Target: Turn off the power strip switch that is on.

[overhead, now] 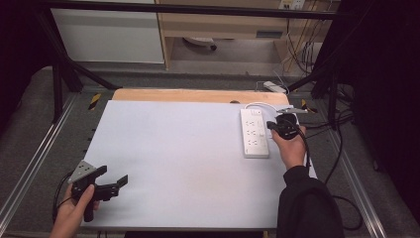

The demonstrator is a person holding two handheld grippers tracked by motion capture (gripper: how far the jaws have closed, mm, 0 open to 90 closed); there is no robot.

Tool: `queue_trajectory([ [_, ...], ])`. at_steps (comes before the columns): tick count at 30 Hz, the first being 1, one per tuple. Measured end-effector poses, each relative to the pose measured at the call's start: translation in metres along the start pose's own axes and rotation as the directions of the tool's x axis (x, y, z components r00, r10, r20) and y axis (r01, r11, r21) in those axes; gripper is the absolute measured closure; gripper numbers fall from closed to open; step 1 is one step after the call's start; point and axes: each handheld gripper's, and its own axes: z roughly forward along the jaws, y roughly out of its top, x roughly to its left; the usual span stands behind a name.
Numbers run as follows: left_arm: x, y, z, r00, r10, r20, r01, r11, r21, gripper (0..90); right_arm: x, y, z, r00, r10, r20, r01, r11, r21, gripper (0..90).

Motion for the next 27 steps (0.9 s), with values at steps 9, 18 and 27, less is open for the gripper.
queue_trajectory([
  [9, 0.000, 0.000, 0.001, 1.0000, 0.002, 0.001, -0.002, 1.0000, 0.006, 7.6, -0.004, 0.000, 0.012, 0.9998, 0.012, 0.018, -0.012, 0.9997, 0.020, 90.0],
  [18, -0.001, 0.000, 0.001, 1.0000, 0.008, 0.002, -0.008, 0.9999, 0.009, 7.5, -0.005, 0.004, 0.021, 0.9996, 0.017, 0.022, -0.017, 0.9993, 0.032, 90.0],
  [27, -0.001, 0.000, 0.001, 0.9999, 0.011, 0.005, -0.011, 0.9999, 0.010, 7.5, -0.008, 0.004, 0.028, 0.9990, 0.040, 0.021, -0.041, 0.9985, 0.037, 90.0],
])
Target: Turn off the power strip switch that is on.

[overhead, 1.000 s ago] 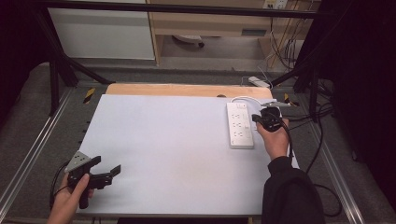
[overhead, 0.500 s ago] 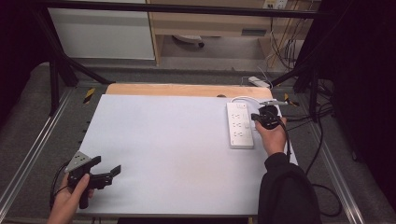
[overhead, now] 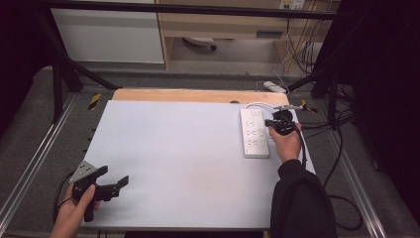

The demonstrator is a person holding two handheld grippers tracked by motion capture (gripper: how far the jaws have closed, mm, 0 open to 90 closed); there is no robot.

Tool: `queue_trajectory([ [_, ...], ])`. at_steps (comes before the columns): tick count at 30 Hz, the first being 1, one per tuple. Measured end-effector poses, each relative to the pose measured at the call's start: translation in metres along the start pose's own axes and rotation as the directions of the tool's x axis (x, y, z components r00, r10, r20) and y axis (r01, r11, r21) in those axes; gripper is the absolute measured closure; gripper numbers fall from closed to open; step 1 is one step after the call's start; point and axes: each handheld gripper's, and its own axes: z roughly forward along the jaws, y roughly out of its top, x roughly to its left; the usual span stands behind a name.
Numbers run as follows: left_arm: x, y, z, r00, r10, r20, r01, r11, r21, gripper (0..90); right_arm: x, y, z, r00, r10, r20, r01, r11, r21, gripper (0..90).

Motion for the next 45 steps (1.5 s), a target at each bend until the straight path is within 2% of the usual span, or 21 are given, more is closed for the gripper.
queue_trajectory([
  [12, 0.000, 0.000, 0.000, 1.0000, 0.004, 0.001, -0.004, 1.0000, 0.003, 7.5, 0.003, -0.006, 0.008, 0.9996, -0.027, 0.004, 0.026, 0.9989, 0.038, 90.0],
  [24, -0.001, 0.000, 0.000, 1.0000, 0.005, 0.001, -0.005, 1.0000, 0.002, 7.5, 0.007, -0.011, 0.006, 0.9992, -0.036, -0.014, 0.037, 0.9961, 0.081, 90.0],
  [45, 0.000, 0.000, -0.001, 1.0000, 0.005, -0.004, -0.005, 1.0000, -0.005, 7.6, 0.014, -0.018, 0.006, 0.9980, -0.052, -0.035, 0.055, 0.9948, 0.085, 90.0],
])
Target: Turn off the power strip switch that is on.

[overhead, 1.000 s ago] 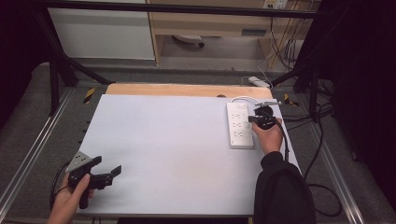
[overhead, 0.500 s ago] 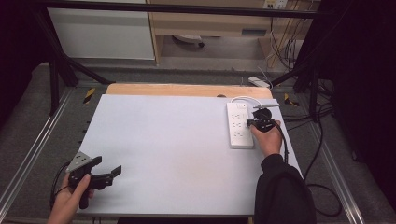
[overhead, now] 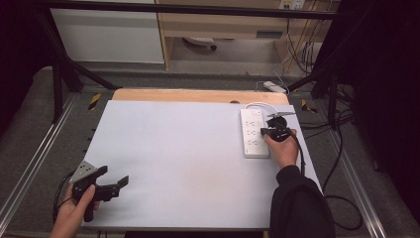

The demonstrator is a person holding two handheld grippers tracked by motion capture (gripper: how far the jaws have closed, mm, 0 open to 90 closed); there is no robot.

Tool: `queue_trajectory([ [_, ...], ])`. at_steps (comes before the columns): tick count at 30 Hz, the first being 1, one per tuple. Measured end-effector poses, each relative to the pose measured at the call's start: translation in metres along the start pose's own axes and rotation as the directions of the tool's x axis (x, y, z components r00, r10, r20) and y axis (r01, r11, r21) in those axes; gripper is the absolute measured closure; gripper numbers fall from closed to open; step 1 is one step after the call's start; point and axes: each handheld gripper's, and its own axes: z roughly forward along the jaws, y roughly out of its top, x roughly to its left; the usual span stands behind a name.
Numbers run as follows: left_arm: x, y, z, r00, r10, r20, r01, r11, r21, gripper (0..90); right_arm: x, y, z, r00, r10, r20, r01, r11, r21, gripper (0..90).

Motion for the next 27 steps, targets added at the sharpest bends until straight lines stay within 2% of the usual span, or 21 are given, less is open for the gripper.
queue_trajectory([
  [13, -0.0002, -0.0003, 0.0004, 1.0000, 0.000, 0.001, 0.000, 1.0000, 0.006, 7.6, 0.0028, -0.0033, -0.0008, 0.9999, -0.013, 0.011, 0.013, 0.9997, -0.018, 90.0],
  [27, -0.0006, -0.0004, 0.0002, 1.0000, -0.004, 0.001, 0.004, 1.0000, 0.002, 7.6, 0.0020, -0.0097, -0.0020, 0.9997, 0.003, 0.024, -0.001, 0.9985, -0.055, 90.0],
])
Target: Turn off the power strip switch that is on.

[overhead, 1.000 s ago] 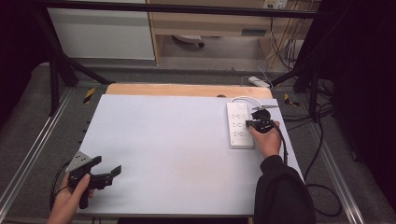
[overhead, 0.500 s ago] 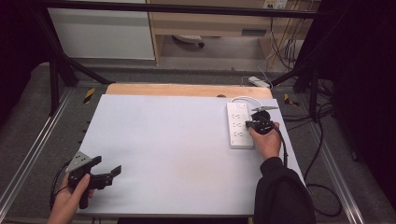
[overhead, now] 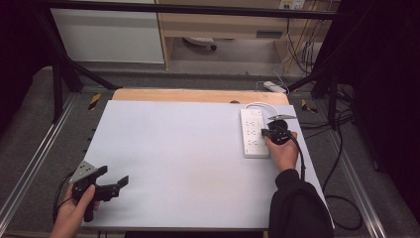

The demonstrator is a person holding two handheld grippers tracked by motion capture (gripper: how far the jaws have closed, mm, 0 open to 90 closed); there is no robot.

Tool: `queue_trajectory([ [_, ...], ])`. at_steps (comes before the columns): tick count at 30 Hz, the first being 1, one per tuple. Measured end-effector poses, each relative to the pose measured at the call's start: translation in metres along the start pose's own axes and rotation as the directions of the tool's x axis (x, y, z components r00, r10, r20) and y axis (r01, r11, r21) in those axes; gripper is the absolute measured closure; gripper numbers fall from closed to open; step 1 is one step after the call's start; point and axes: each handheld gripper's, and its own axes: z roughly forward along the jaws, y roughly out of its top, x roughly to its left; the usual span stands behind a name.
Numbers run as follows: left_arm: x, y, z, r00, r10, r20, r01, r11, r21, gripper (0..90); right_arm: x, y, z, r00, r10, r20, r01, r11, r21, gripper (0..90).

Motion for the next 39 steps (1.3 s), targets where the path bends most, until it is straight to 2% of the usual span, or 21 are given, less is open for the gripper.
queue_trajectory([
  [5, 0.0000, 0.0000, -0.0002, 1.0000, -0.001, -0.001, 0.001, 1.0000, -0.001, 7.6, 0.0005, -0.0015, 0.0007, 0.9999, -0.016, 0.002, 0.016, 0.9999, 0.005, 90.0],
  [18, 0.0004, 0.0002, -0.0006, 1.0000, 0.001, -0.002, -0.001, 1.0000, -0.003, 7.6, -0.0003, -0.0036, 0.0008, 0.9999, 0.011, -0.012, -0.011, 0.9998, -0.016, 90.0],
  [23, 0.0006, 0.0003, -0.0008, 1.0000, 0.002, -0.002, -0.002, 1.0000, -0.004, 7.6, 0.0007, -0.0030, 0.0016, 0.9999, 0.001, -0.011, -0.001, 0.9999, -0.017, 90.0],
  [39, 0.0009, 0.0004, -0.0014, 1.0000, 0.004, 0.000, -0.004, 1.0000, -0.006, 7.6, 0.0049, 0.0007, 0.0054, 0.9997, 0.014, -0.019, -0.015, 0.9996, -0.023, 90.0],
])
